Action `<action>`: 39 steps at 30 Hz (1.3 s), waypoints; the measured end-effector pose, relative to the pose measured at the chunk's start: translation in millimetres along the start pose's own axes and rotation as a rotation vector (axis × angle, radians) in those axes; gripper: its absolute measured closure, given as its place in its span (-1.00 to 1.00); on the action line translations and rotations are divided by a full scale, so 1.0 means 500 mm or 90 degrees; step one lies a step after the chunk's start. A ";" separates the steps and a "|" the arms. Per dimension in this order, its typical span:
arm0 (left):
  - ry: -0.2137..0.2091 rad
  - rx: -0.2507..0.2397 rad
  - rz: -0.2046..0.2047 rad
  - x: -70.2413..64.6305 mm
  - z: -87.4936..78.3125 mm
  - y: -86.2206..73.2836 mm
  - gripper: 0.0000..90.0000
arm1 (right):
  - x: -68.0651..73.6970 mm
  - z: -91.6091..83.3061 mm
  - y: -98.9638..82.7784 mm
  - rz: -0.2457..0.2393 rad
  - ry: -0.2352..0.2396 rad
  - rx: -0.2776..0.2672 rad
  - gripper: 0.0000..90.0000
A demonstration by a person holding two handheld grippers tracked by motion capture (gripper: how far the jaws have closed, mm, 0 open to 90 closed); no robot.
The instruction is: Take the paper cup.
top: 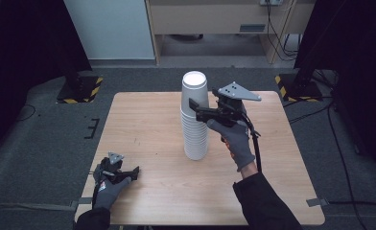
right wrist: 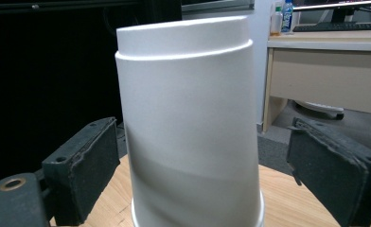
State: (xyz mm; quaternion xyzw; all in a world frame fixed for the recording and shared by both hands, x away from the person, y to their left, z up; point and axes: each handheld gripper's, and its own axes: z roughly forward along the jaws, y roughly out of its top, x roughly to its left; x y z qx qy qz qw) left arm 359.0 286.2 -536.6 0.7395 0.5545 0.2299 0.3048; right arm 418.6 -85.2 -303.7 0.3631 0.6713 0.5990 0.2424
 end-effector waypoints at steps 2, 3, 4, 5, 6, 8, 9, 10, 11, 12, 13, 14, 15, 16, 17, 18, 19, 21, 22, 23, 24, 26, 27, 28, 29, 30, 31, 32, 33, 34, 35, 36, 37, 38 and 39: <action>0.000 0.000 0.000 0.000 0.000 0.000 -0.92 | 0.001 0.009 -0.002 -0.003 0.000 0.006 -0.77; 0.000 0.000 0.000 0.000 0.000 0.000 -0.92 | 0.002 0.014 -0.003 -0.005 -0.001 0.008 -0.77; 0.000 0.000 0.000 0.000 0.000 0.000 -0.92 | 0.003 0.018 -0.004 -0.005 -0.001 0.009 -0.77; 0.000 0.000 0.000 0.000 0.000 0.000 -0.92 | 0.004 0.022 -0.004 -0.004 -0.001 0.010 -0.77; 0.000 0.000 0.000 0.000 0.000 0.000 -0.92 | 0.005 0.026 -0.005 -0.004 0.000 0.011 -0.77; 0.000 0.000 0.000 0.000 0.000 0.000 -0.92 | 0.009 0.034 -0.006 -0.007 0.003 0.011 -0.77; 0.000 0.000 0.000 0.000 0.000 0.000 -0.92 | 0.011 0.038 -0.006 -0.009 0.003 0.011 -0.77; 0.000 0.000 0.000 0.000 0.000 0.000 -0.92 | 0.013 0.042 -0.007 -0.012 0.003 0.012 -0.78; 0.000 0.000 0.000 0.000 0.000 0.000 -0.92 | 0.014 0.047 -0.009 -0.013 0.001 0.013 -0.78; 0.000 0.000 0.000 0.000 0.000 0.000 -0.92 | 0.013 0.051 -0.010 -0.013 0.000 0.015 -0.78; 0.000 0.000 0.000 0.000 0.000 0.000 -0.92 | 0.013 0.054 -0.011 -0.012 -0.002 0.017 -0.78; -0.001 0.000 0.001 0.000 0.000 0.000 -0.92 | 0.012 0.059 -0.013 -0.013 -0.004 0.021 -0.78; -0.001 0.000 0.001 0.000 0.000 0.000 -0.92 | 0.011 0.062 -0.014 -0.013 -0.006 0.024 -0.78; -0.001 0.001 0.001 0.000 0.000 0.000 -0.92 | 0.011 0.065 -0.016 -0.013 -0.006 0.025 -0.77; -0.001 0.001 0.001 0.000 0.000 0.000 -0.92 | 0.010 0.067 -0.017 -0.011 -0.008 0.026 -0.77; -0.001 0.001 0.001 0.000 0.000 0.000 -0.92 | 0.010 0.070 -0.018 -0.011 -0.009 0.027 -0.76; -0.001 0.000 0.001 0.000 0.000 0.000 -0.92 | 0.010 0.071 -0.019 -0.009 -0.010 0.028 -0.75; -0.001 0.001 0.001 0.000 0.000 0.000 -0.92 | 0.009 0.074 -0.020 -0.008 -0.010 0.029 -0.74; -0.001 0.000 0.001 0.000 0.000 0.000 -0.92 | 0.009 0.074 -0.020 -0.007 -0.009 0.028 -0.73; -0.001 0.001 0.001 0.000 0.000 0.000 -0.92 | 0.009 0.074 -0.020 -0.007 -0.009 0.027 -0.72; -0.001 0.001 0.001 0.000 0.000 0.000 -0.92 | 0.009 0.074 -0.020 -0.010 -0.009 0.027 -0.71; -0.001 0.001 0.001 0.000 0.000 0.000 -0.92 | 0.009 0.074 -0.018 -0.015 -0.009 0.028 -0.70; -0.001 0.001 0.001 0.000 0.000 0.000 -0.92 | 0.009 0.073 -0.017 -0.017 -0.009 0.029 -0.70; -0.001 0.001 0.001 0.000 0.000 0.000 -0.92 | 0.010 0.073 -0.016 -0.020 -0.009 0.031 -0.69; -0.001 0.001 0.001 0.000 0.000 0.000 -0.92 | 0.011 0.073 -0.015 -0.024 -0.010 0.032 -0.69; -0.001 0.001 0.001 0.000 0.000 0.000 -0.92 | 0.011 0.073 -0.014 -0.027 -0.011 0.033 -0.68; -0.001 0.001 0.001 0.000 0.000 0.000 -0.92 | 0.012 0.073 -0.014 -0.029 -0.011 0.033 -0.68; -0.001 0.001 0.001 0.000 0.000 0.000 -0.92 | 0.012 0.073 -0.013 -0.030 -0.011 0.035 -0.68; -0.001 0.001 0.001 0.000 0.000 0.000 -0.92 | 0.011 0.073 -0.012 -0.032 -0.009 0.034 -0.68; -0.001 0.001 0.001 0.000 0.000 0.000 -0.92 | 0.010 0.072 -0.011 -0.028 -0.008 0.028 -0.68; -0.001 0.001 0.001 0.000 0.000 0.000 -0.92 | 0.011 0.071 -0.010 -0.023 -0.006 0.022 -0.68; -0.001 0.001 0.001 0.000 0.000 0.000 -0.92 | 0.011 0.070 -0.008 -0.024 -0.005 0.018 -0.67; -0.001 0.001 0.001 0.000 0.000 0.000 -0.92 | 0.011 0.070 -0.005 -0.023 -0.006 0.015 -0.67; -0.001 0.001 0.001 0.000 0.000 0.000 -0.92 | 0.011 0.069 -0.003 -0.018 -0.005 0.011 -0.67; -0.001 0.001 0.001 0.000 0.000 0.000 -0.92 | 0.011 0.069 -0.003 -0.018 -0.005 0.011 -0.67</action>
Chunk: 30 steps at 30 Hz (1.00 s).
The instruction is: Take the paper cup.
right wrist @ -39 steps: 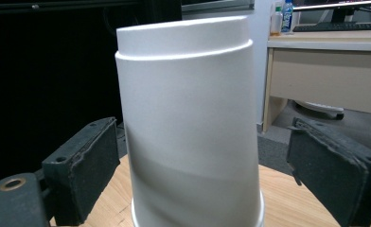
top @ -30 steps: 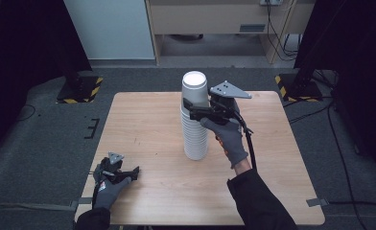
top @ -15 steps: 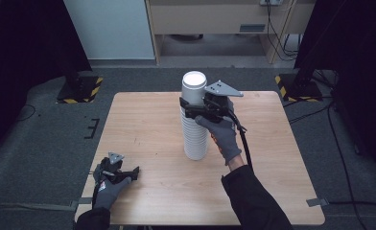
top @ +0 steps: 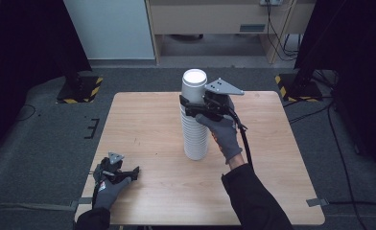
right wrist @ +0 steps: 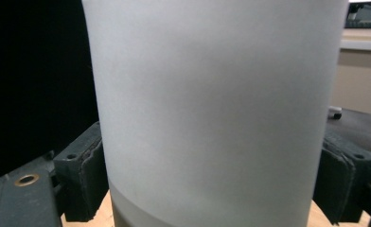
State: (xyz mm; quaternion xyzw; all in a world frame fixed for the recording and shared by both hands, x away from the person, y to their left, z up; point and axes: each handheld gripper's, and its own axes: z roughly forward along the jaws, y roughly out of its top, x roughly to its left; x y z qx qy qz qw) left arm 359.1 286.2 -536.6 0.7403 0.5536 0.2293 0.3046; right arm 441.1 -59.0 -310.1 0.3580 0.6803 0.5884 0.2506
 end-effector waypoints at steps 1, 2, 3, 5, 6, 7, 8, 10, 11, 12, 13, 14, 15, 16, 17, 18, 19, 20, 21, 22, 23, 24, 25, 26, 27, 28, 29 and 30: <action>0.000 0.000 0.000 0.000 0.000 0.000 -0.92 | 0.000 -0.001 0.006 -0.001 0.000 -0.004 -0.67; 0.000 0.000 0.000 0.000 0.000 0.000 -0.92 | 0.000 -0.001 0.008 0.000 -0.002 -0.005 -0.67; 0.000 0.000 0.000 0.000 0.000 0.000 -0.92 | 0.000 -0.001 0.008 0.000 -0.002 -0.005 -0.67; 0.000 0.000 0.000 0.000 0.000 0.000 -0.92 | 0.000 -0.004 0.016 -0.001 -0.001 -0.013 -0.66; 0.000 0.000 0.000 0.000 0.000 0.000 -0.92 | -0.001 -0.005 0.018 -0.001 -0.001 -0.016 -0.66; 0.000 0.000 0.000 0.000 0.000 0.000 -0.92 | -0.001 -0.006 0.020 -0.001 -0.001 -0.017 -0.66; 0.000 0.000 0.000 0.000 0.000 0.000 -0.92 | -0.001 -0.007 0.022 -0.002 0.000 -0.018 -0.66; 0.000 0.000 0.000 0.000 0.000 0.000 -0.92 | -0.002 -0.009 0.026 -0.001 0.000 -0.021 -0.66; 0.000 0.000 0.000 0.000 0.000 0.000 -0.92 | -0.002 -0.010 0.028 0.000 0.001 -0.025 -0.66; 0.000 0.000 0.000 0.000 0.000 0.000 -0.92 | -0.003 -0.011 0.030 0.003 0.003 -0.030 -0.66; 0.000 0.000 0.000 0.000 0.000 0.000 -0.92 | -0.003 -0.012 0.032 0.006 0.003 -0.033 -0.66; 0.000 0.000 0.000 0.000 0.000 0.000 -0.92 | -0.004 -0.012 0.034 0.006 0.004 -0.035 -0.66; 0.000 0.000 0.000 0.000 0.000 0.000 -0.92 | -0.004 -0.013 0.036 0.005 0.004 -0.037 -0.66; 0.000 0.000 0.000 0.000 0.000 0.000 -0.92 | -0.004 -0.013 0.038 0.008 0.004 -0.040 -0.66; 0.000 0.000 0.000 0.000 0.000 0.000 -0.92 | -0.004 -0.014 0.040 0.006 0.005 -0.041 -0.66; 0.000 0.000 0.000 0.000 0.000 0.000 -0.92 | -0.004 -0.015 0.042 0.007 0.005 -0.044 -0.66; 0.000 0.000 0.000 0.000 0.000 0.000 -0.92 | -0.005 -0.016 0.045 0.007 0.005 -0.048 -0.65; 0.000 0.000 0.000 0.000 0.000 0.000 -0.92 | -0.005 -0.016 0.045 0.007 0.005 -0.048 -0.65; 0.000 0.000 0.000 0.000 0.000 0.000 -0.92 | -0.005 -0.019 0.052 0.005 0.004 -0.053 -0.65; 0.000 0.000 0.000 0.000 0.000 0.000 -0.92 | -0.004 -0.020 0.054 0.004 0.004 -0.053 -0.65; 0.000 0.000 0.000 0.000 0.000 0.000 -0.92 | -0.004 -0.021 0.057 0.003 0.004 -0.055 -0.65; 0.000 0.000 0.000 0.000 0.000 0.000 -0.92 | -0.005 -0.021 0.059 0.002 0.003 -0.061 -0.65; 0.000 0.000 0.000 0.000 0.000 0.000 -0.92 | -0.005 -0.023 0.062 0.007 0.005 -0.064 -0.65; 0.000 0.000 0.000 0.000 0.000 0.000 -0.92 | -0.006 -0.025 0.064 0.008 0.006 -0.066 -0.65; 0.000 0.000 0.000 0.000 0.000 0.000 -0.92 | -0.006 -0.026 0.066 0.009 0.007 -0.068 -0.65; 0.000 0.000 0.000 0.000 0.000 0.000 -0.92 | -0.006 -0.028 0.068 0.011 0.007 -0.072 -0.65; 0.000 0.000 0.000 0.000 0.000 0.000 -0.92 | -0.007 -0.029 0.070 0.009 0.008 -0.074 -0.65; 0.000 0.000 0.000 0.000 0.000 0.000 -0.92 | -0.007 -0.031 0.072 0.009 0.009 -0.078 -0.65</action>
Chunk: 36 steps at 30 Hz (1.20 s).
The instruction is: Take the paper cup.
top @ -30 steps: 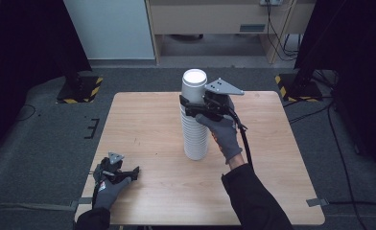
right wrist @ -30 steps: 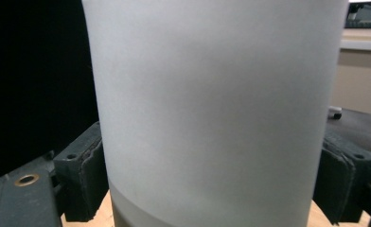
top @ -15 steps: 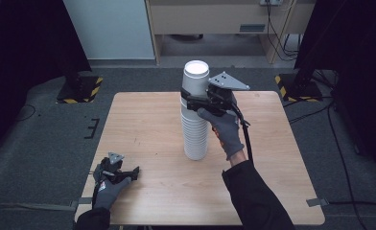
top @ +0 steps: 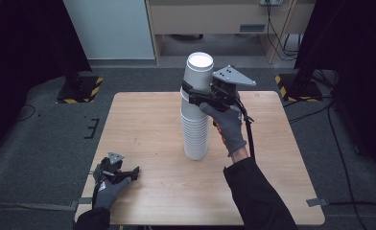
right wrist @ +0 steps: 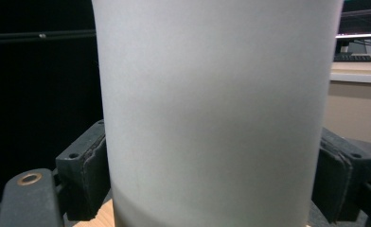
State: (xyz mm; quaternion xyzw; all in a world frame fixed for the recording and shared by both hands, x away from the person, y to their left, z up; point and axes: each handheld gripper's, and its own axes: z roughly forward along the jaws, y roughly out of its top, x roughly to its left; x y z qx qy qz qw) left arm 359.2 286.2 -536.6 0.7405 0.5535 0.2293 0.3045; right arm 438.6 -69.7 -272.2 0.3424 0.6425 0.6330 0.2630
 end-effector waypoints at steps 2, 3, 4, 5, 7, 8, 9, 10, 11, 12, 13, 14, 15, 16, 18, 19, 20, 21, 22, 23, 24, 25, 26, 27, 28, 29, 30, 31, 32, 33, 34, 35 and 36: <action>0.000 0.000 0.000 0.000 0.000 0.000 -0.92 | 0.000 -0.003 0.004 0.001 0.002 -0.005 -0.65; 0.000 0.000 0.000 0.000 0.000 0.000 -0.93 | 0.000 -0.005 0.007 0.003 0.002 -0.009 -0.65; 0.000 0.000 0.000 0.000 0.000 0.000 -0.92 | -0.001 -0.006 0.009 0.004 0.004 -0.011 -0.65; 0.000 0.000 0.000 0.000 0.000 0.000 -0.92 | -0.002 -0.008 0.011 0.006 0.006 -0.014 -0.65; 0.000 0.000 0.000 0.000 0.000 0.000 -0.93 | -0.003 -0.012 0.015 0.010 0.009 -0.020 -0.65; 0.000 0.000 0.000 0.000 0.000 0.000 -0.92 | -0.003 -0.014 0.016 0.010 0.011 -0.022 -0.65; 0.000 0.000 0.000 0.000 0.000 0.000 -0.92 | -0.003 -0.015 0.017 0.013 0.013 -0.024 -0.65; 0.000 0.000 0.000 0.000 0.000 0.000 -0.92 | -0.003 -0.015 0.017 0.013 0.013 -0.024 -0.65; 0.000 0.000 0.000 0.000 0.000 0.000 -0.93 | -0.005 -0.019 0.020 0.014 0.016 -0.030 -0.65; 0.000 0.000 0.000 0.000 0.000 0.000 -0.92 | -0.005 -0.021 0.021 0.018 0.017 -0.032 -0.65; 0.000 0.000 0.000 0.000 0.000 0.000 -0.92 | -0.006 -0.023 0.023 0.021 0.017 -0.033 -0.65; 0.000 0.000 0.000 0.000 0.000 0.000 -0.93 | -0.006 -0.023 0.023 0.021 0.017 -0.033 -0.65; 0.000 0.000 0.000 0.000 0.000 0.000 -0.92 | -0.007 -0.027 0.028 0.022 0.017 -0.040 -0.65; 0.000 0.000 0.000 0.000 0.000 0.000 -0.92 | -0.008 -0.030 0.031 0.020 0.016 -0.042 -0.65; 0.000 0.000 0.000 0.000 0.000 0.000 -0.92 | -0.010 -0.035 0.036 0.022 0.015 -0.049 -0.65; 0.000 0.000 0.000 0.000 0.000 0.000 -0.93 | -0.011 -0.038 0.038 0.026 0.015 -0.052 -0.65; 0.000 0.000 0.000 0.000 0.000 0.000 -0.93 | -0.014 -0.040 0.040 0.026 0.016 -0.054 -0.65; 0.000 0.000 0.000 0.000 0.000 0.000 -0.92 | -0.015 -0.043 0.041 0.027 0.016 -0.054 -0.65; 0.000 0.000 0.000 0.000 0.000 0.000 -0.92 | -0.017 -0.045 0.042 0.026 0.015 -0.055 -0.65; 0.000 0.000 0.000 0.000 0.000 0.000 -0.92 | -0.019 -0.048 0.043 0.028 0.014 -0.055 -0.65; 0.000 0.000 0.000 0.000 0.000 0.000 -0.93 | -0.021 -0.051 0.043 0.027 0.013 -0.055 -0.65; 0.000 0.000 0.000 0.000 0.000 0.000 -0.93 | -0.022 -0.055 0.045 0.027 0.013 -0.055 -0.65; 0.000 0.000 0.000 0.000 0.000 0.000 -0.93 | -0.024 -0.059 0.047 0.029 0.012 -0.057 -0.65; 0.000 0.000 0.000 0.000 0.000 0.000 -0.93 | -0.025 -0.063 0.049 0.031 0.012 -0.059 -0.65; 0.000 0.000 0.000 0.000 0.000 0.000 -0.93 | -0.027 -0.068 0.052 0.032 0.010 -0.062 -0.65; 0.000 0.000 0.000 0.000 0.000 0.000 -0.93 | -0.029 -0.073 0.054 0.033 0.009 -0.063 -0.65; 0.000 0.000 0.000 0.000 0.000 0.000 -0.93 | -0.031 -0.078 0.057 0.033 0.006 -0.064 -0.65; 0.000 0.000 0.000 0.000 0.000 0.000 -0.93 | -0.033 -0.083 0.059 0.034 0.005 -0.065 -0.65; 0.000 0.000 0.000 0.000 0.000 0.000 -0.92 | -0.036 -0.088 0.060 0.034 0.003 -0.066 -0.65; 0.000 0.000 0.000 0.000 0.000 0.000 -0.93 | -0.038 -0.094 0.061 0.033 0.001 -0.066 -0.65; 0.000 0.000 0.000 0.000 0.000 0.000 -0.93 | -0.041 -0.099 0.063 0.034 -0.001 -0.067 -0.65; 0.000 0.000 0.000 0.000 0.000 0.000 -0.93 | -0.043 -0.104 0.063 0.034 -0.003 -0.066 -0.65; 0.000 0.000 0.000 0.000 0.000 0.000 -0.93 | -0.045 -0.110 0.064 0.033 -0.006 -0.065 -0.65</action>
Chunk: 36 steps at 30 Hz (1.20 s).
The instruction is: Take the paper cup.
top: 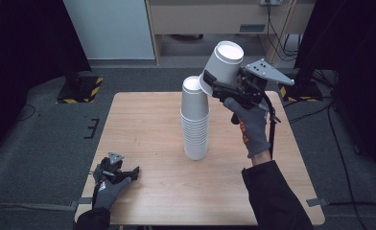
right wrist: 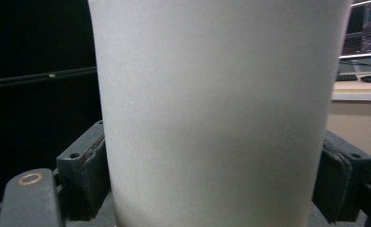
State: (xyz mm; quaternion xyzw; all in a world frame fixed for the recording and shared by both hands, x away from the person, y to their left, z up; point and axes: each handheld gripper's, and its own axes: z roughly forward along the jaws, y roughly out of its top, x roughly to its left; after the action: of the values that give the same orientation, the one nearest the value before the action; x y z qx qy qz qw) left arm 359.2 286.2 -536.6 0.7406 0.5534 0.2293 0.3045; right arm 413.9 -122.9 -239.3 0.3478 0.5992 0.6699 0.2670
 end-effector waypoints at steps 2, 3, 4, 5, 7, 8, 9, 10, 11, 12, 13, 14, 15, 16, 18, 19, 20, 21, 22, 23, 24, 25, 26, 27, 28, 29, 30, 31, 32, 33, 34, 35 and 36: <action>0.000 0.000 0.000 0.000 0.000 0.000 -0.92 | -0.004 -0.012 0.001 0.001 -0.003 -0.002 -0.65; 0.000 0.000 0.000 0.000 0.000 0.000 -0.93 | -0.005 -0.018 0.001 0.002 -0.004 -0.002 -0.65; 0.000 0.000 0.000 0.000 0.000 0.000 -0.93 | -0.007 -0.024 -0.001 0.001 -0.007 -0.002 -0.65; 0.000 0.000 0.000 0.000 0.000 0.000 -0.93 | -0.010 -0.030 -0.003 0.000 -0.010 0.000 -0.65; 0.000 0.000 0.000 0.000 0.000 0.000 -0.93 | -0.016 -0.042 -0.009 0.002 -0.016 0.004 -0.65; 0.000 0.000 0.000 0.000 0.000 0.000 -0.93 | -0.018 -0.048 -0.013 0.001 -0.019 0.006 -0.65; 0.000 0.000 0.000 0.000 0.000 0.000 -0.93 | -0.021 -0.053 -0.016 0.000 -0.021 0.007 -0.65; 0.000 0.000 0.000 0.000 0.000 0.000 -0.93 | -0.024 -0.059 -0.019 0.002 -0.023 0.009 -0.65; 0.000 0.000 0.000 0.000 0.000 0.000 -0.93 | -0.027 -0.065 -0.022 0.004 -0.026 0.010 -0.65; 0.000 0.000 0.000 0.000 0.000 0.000 -0.93 | -0.030 -0.070 -0.025 0.006 -0.028 0.011 -0.65; 0.000 0.000 0.000 0.000 0.000 0.000 -0.93 | -0.033 -0.076 -0.028 0.006 -0.031 0.012 -0.65; 0.000 0.000 0.000 0.000 0.000 0.000 -0.93 | -0.035 -0.081 -0.031 0.008 -0.033 0.014 -0.65; 0.000 0.000 0.000 0.000 0.000 0.000 -0.93 | -0.037 -0.086 -0.034 0.008 -0.034 0.015 -0.65; 0.000 0.000 0.000 0.000 0.000 0.000 -0.93 | -0.039 -0.091 -0.038 0.009 -0.035 0.019 -0.65; 0.000 0.000 0.000 0.000 0.000 0.000 -0.93 | -0.041 -0.102 -0.047 0.007 -0.038 0.025 -0.65; 0.000 0.000 0.000 0.000 0.000 0.000 -0.93 | -0.042 -0.106 -0.051 0.007 -0.040 0.029 -0.65; 0.000 0.000 0.000 0.000 0.000 0.000 -0.93 | -0.044 -0.111 -0.055 0.008 -0.042 0.031 -0.65; 0.000 0.000 0.000 0.000 0.000 0.000 -0.93 | -0.046 -0.116 -0.059 0.011 -0.043 0.032 -0.65; 0.000 0.000 0.000 0.000 0.000 0.000 -0.93 | -0.048 -0.121 -0.063 0.013 -0.044 0.033 -0.65; 0.000 0.000 0.000 0.000 0.000 0.000 -0.93 | -0.050 -0.126 -0.067 0.015 -0.044 0.034 -0.65; 0.000 0.000 0.000 0.000 0.000 0.000 -0.93 | -0.052 -0.131 -0.071 0.018 -0.045 0.037 -0.65; 0.000 0.000 0.000 0.000 0.000 0.000 -0.93 | -0.054 -0.135 -0.075 0.019 -0.048 0.039 -0.65; 0.000 0.000 0.000 0.000 0.000 0.000 -0.93 | -0.056 -0.140 -0.079 0.021 -0.049 0.043 -0.65; 0.000 0.000 0.000 0.000 0.000 0.000 -0.93 | -0.058 -0.144 -0.084 0.024 -0.049 0.043 -0.65; 0.000 0.000 0.000 0.000 0.000 0.000 -0.93 | -0.060 -0.148 -0.088 0.026 -0.050 0.046 -0.65; 0.000 0.000 0.000 0.000 0.000 0.000 -0.93 | -0.062 -0.152 -0.094 0.027 -0.051 0.046 -0.65; 0.001 0.000 0.000 0.000 0.000 0.000 -0.93 | -0.063 -0.156 -0.099 0.031 -0.051 0.047 -0.65; 0.001 0.000 -0.001 0.000 0.000 0.000 -0.93 | -0.065 -0.159 -0.105 0.035 -0.051 0.047 -0.65; 0.001 0.000 -0.001 0.000 0.000 0.000 -0.93 | -0.066 -0.162 -0.111 0.041 -0.050 0.049 -0.65; 0.001 0.000 -0.001 -0.001 0.000 0.000 -0.93 | -0.067 -0.165 -0.117 0.045 -0.049 0.052 -0.65; 0.001 0.000 -0.001 -0.001 0.000 0.000 -0.93 | -0.069 -0.168 -0.123 0.047 -0.050 0.054 -0.65; 0.001 0.000 -0.001 -0.001 0.000 0.000 -0.93 | -0.070 -0.171 -0.129 0.048 -0.051 0.057 -0.65; 0.001 0.000 -0.001 -0.001 0.000 0.000 -0.93 | -0.071 -0.174 -0.135 0.051 -0.051 0.059 -0.65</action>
State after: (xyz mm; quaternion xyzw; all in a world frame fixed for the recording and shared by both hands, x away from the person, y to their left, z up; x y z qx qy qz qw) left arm 358.9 286.0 -536.7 0.7399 0.5542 0.2300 0.3042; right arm 363.7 -194.6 -314.6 0.4101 0.6041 0.6370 0.2473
